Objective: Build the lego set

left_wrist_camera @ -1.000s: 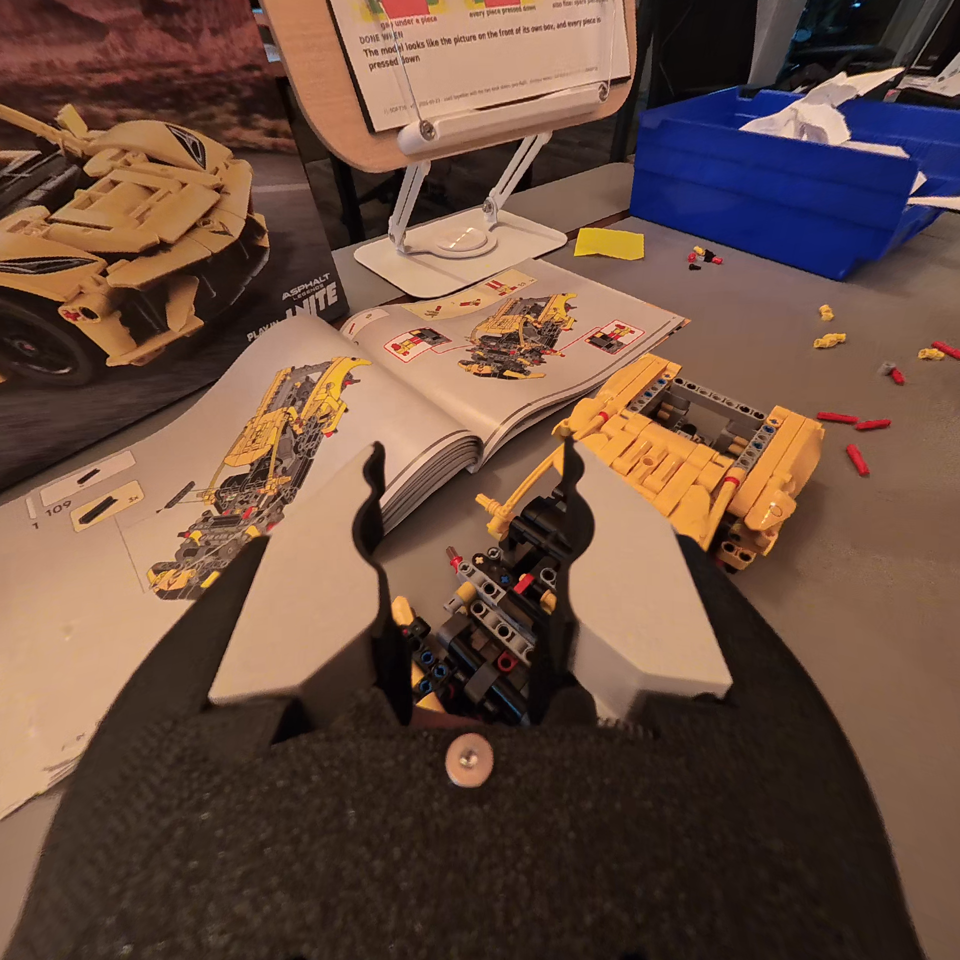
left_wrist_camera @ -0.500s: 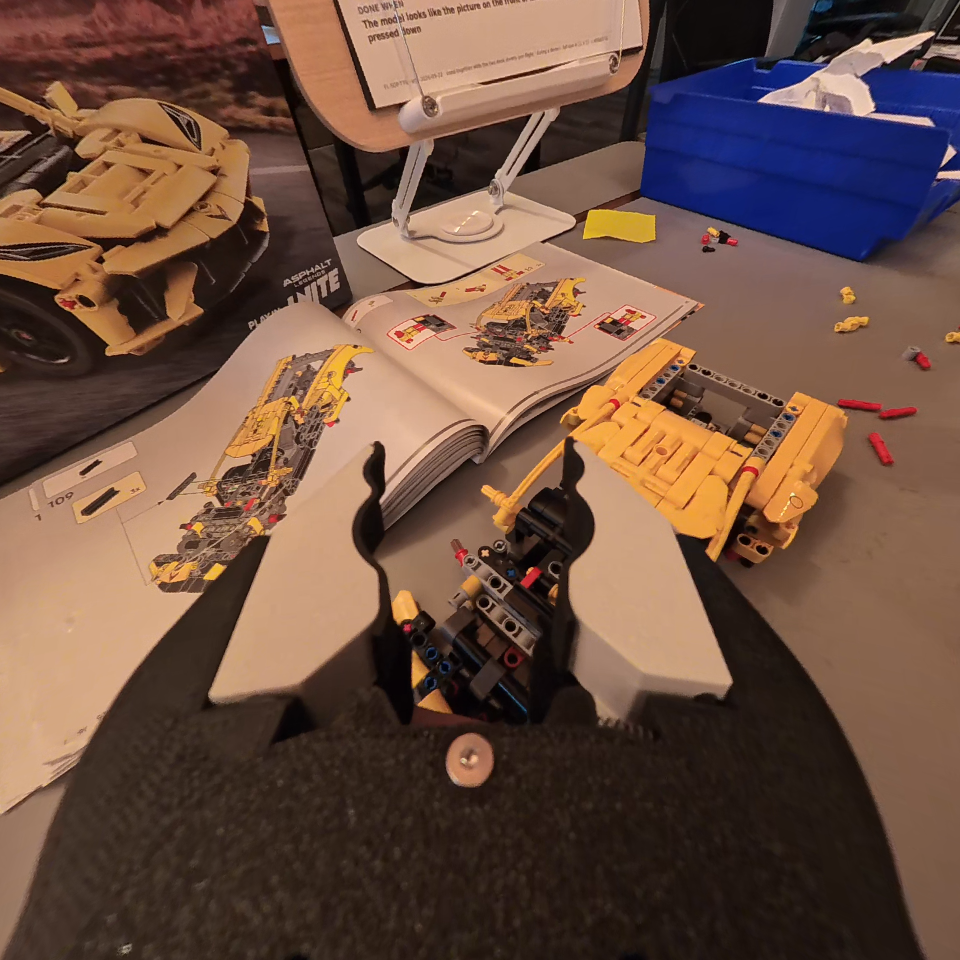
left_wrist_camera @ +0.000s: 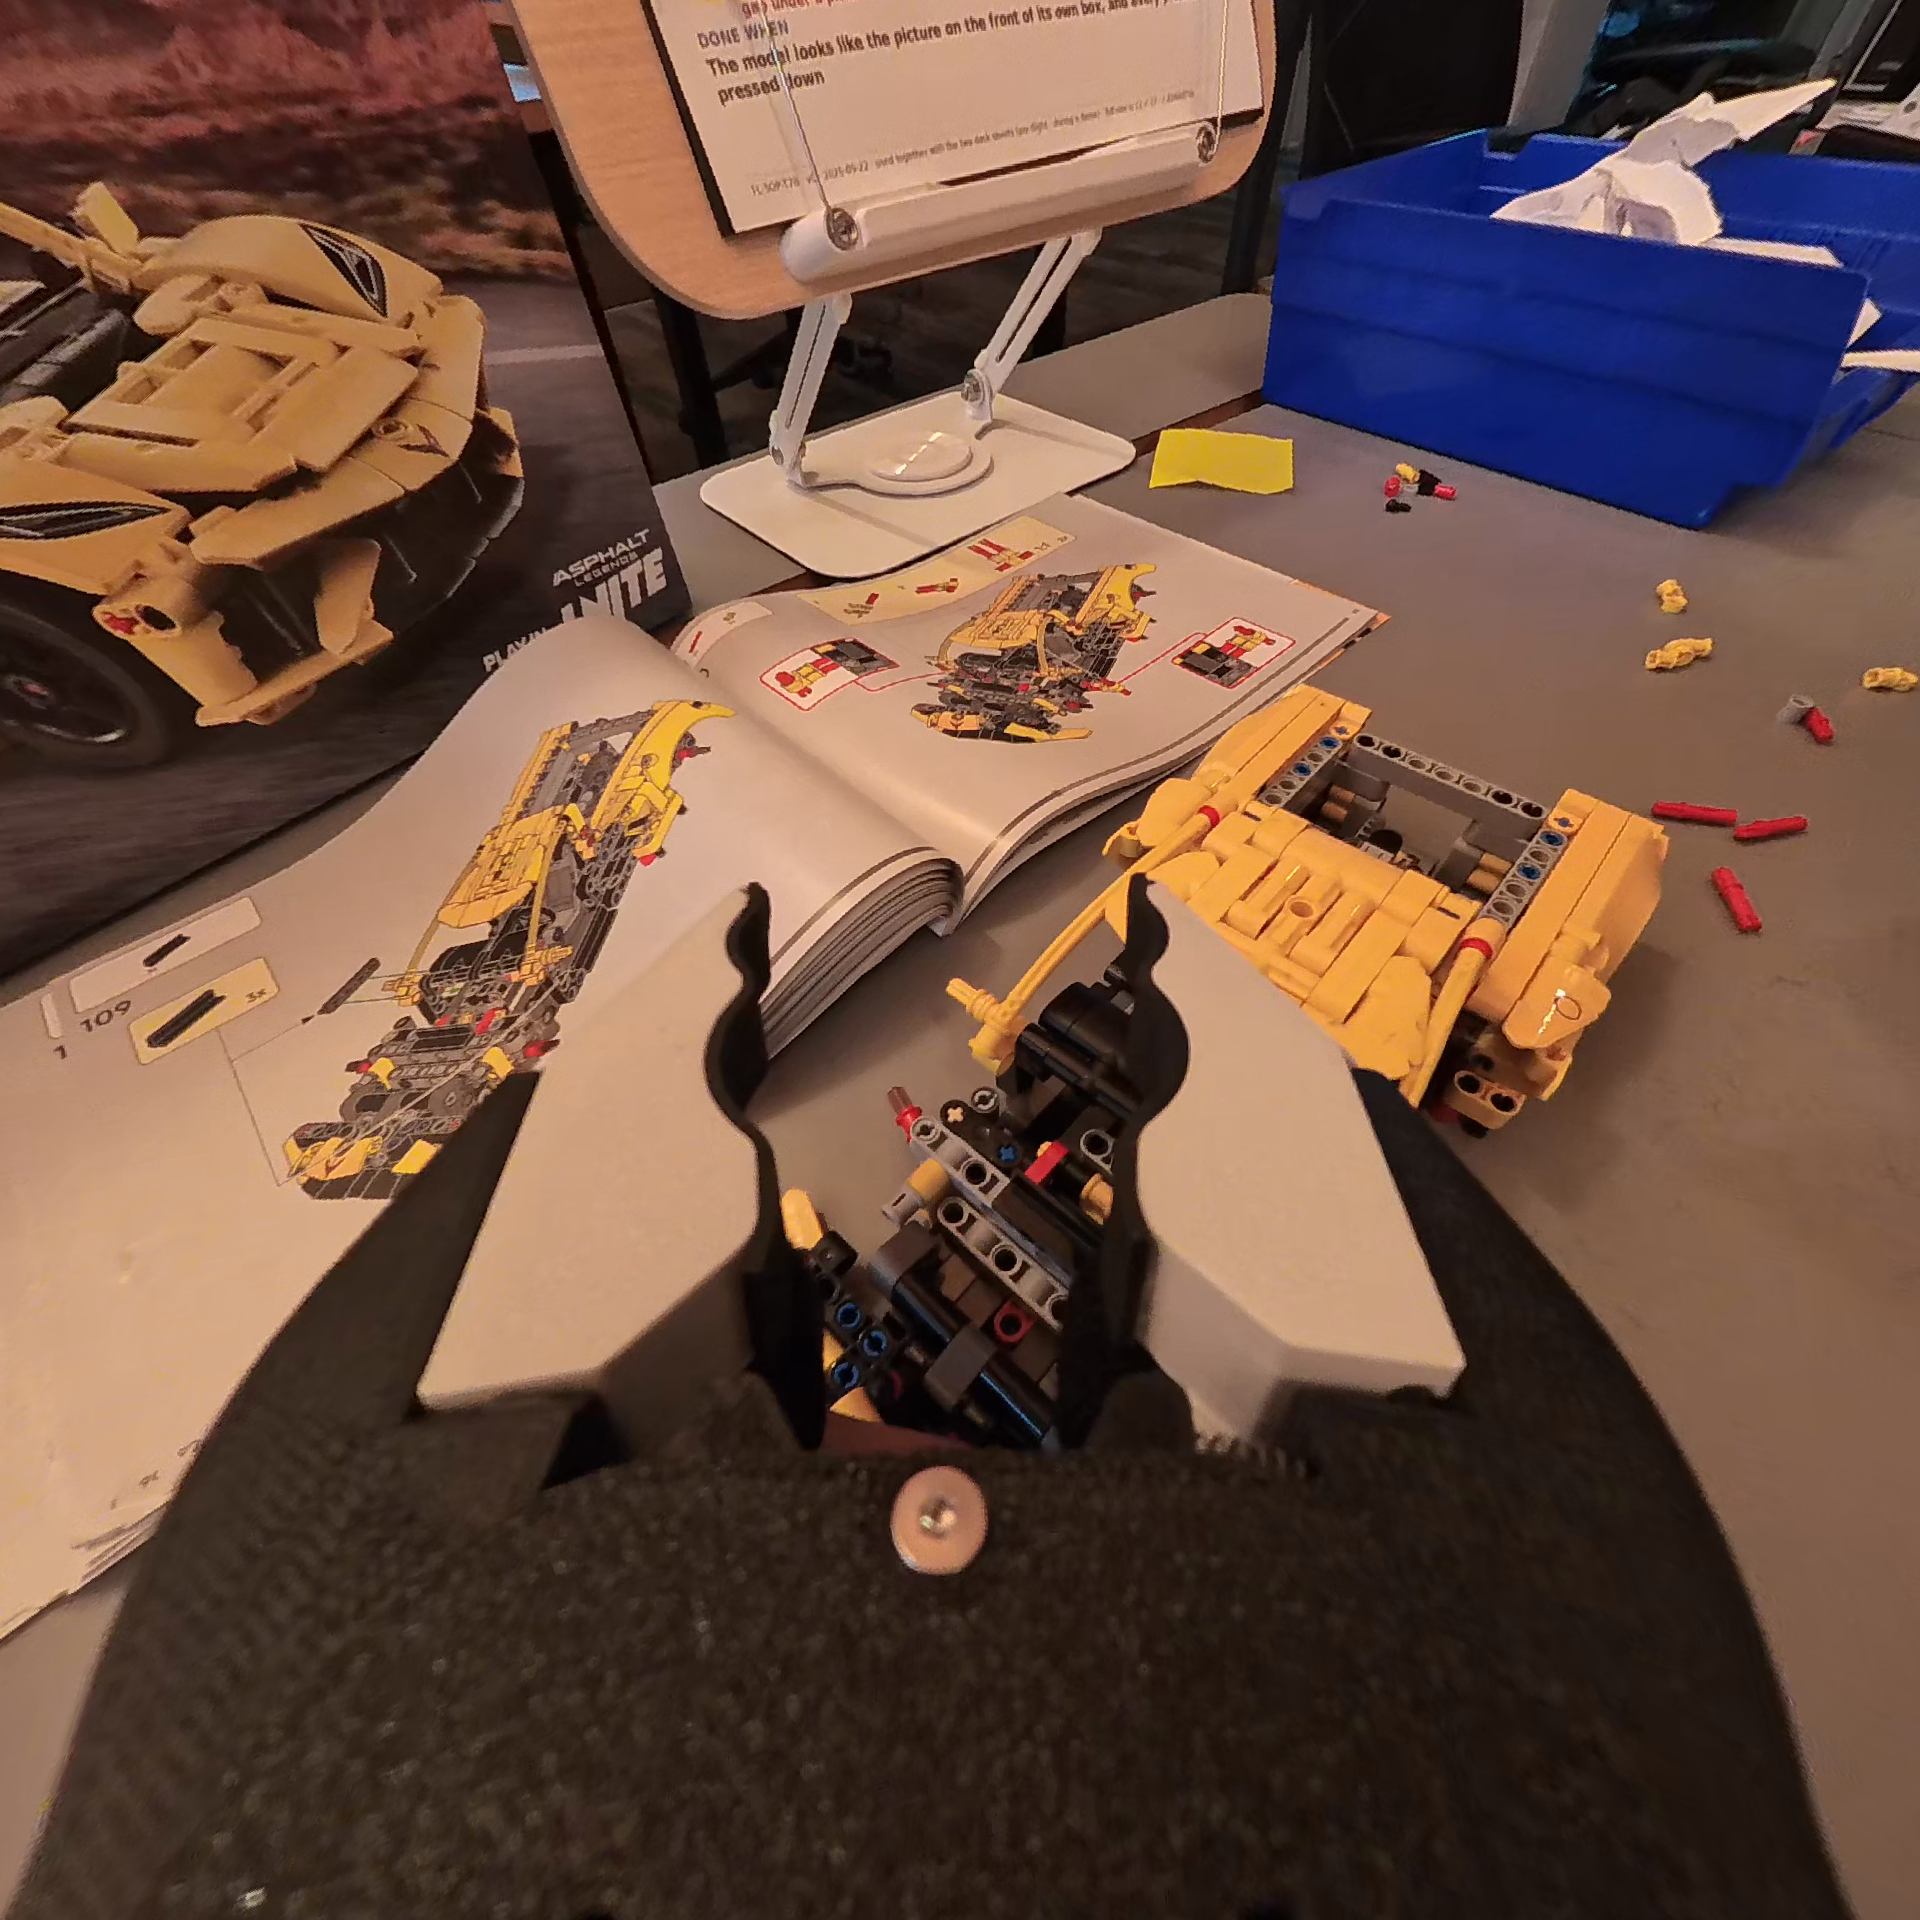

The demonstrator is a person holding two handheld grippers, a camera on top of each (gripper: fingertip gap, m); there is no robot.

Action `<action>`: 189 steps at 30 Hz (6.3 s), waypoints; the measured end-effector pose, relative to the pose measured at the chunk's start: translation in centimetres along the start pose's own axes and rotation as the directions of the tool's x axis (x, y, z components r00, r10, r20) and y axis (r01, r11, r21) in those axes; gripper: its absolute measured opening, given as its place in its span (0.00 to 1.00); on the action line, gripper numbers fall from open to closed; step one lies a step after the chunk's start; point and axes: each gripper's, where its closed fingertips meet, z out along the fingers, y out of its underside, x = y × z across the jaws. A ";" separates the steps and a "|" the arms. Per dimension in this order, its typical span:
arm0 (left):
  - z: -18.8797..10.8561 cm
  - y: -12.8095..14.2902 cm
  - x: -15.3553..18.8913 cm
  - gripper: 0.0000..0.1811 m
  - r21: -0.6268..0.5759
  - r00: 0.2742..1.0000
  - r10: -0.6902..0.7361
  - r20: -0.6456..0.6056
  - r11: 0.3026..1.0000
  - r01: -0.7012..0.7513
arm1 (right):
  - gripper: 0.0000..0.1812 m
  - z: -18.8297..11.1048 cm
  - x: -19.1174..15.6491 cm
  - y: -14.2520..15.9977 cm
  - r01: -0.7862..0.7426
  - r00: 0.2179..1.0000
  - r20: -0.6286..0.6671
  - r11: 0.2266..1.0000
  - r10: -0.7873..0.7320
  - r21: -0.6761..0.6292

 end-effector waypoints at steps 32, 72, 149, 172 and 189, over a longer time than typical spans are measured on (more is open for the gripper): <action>-0.9 -0.8 -0.5 0.38 0.038 1.000 -0.005 0.019 0.999 0.005 | 0.02 3.8 1.8 0.7 0.098 0.995 0.011 0.985 -0.097 -0.139; -0.7 -0.5 -0.5 0.38 0.022 1.000 0.001 0.018 1.000 -0.002 | 0.15 3.3 -1.2 -1.0 0.060 0.990 0.133 0.998 -0.055 -0.033; -0.2 0.2 -0.3 0.38 -0.010 1.000 0.019 0.017 1.000 -0.019 | 0.03 3.6 -3.9 0.9 0.115 0.993 0.053 0.985 -0.109 -0.128; -0.6 0.1 -1.2 0.38 -0.002 0.999 0.008 0.040 1.000 -0.008 | 0.08 1.7 17.9 2.2 -0.231 0.899 -0.392 0.972 0.195 -0.044; -0.3 0.1 0.0 0.38 -0.013 0.999 0.038 0.013 0.999 -0.038 | 0.08 6.7 -6.1 -2.1 0.166 0.982 0.111 0.978 -0.153 -0.124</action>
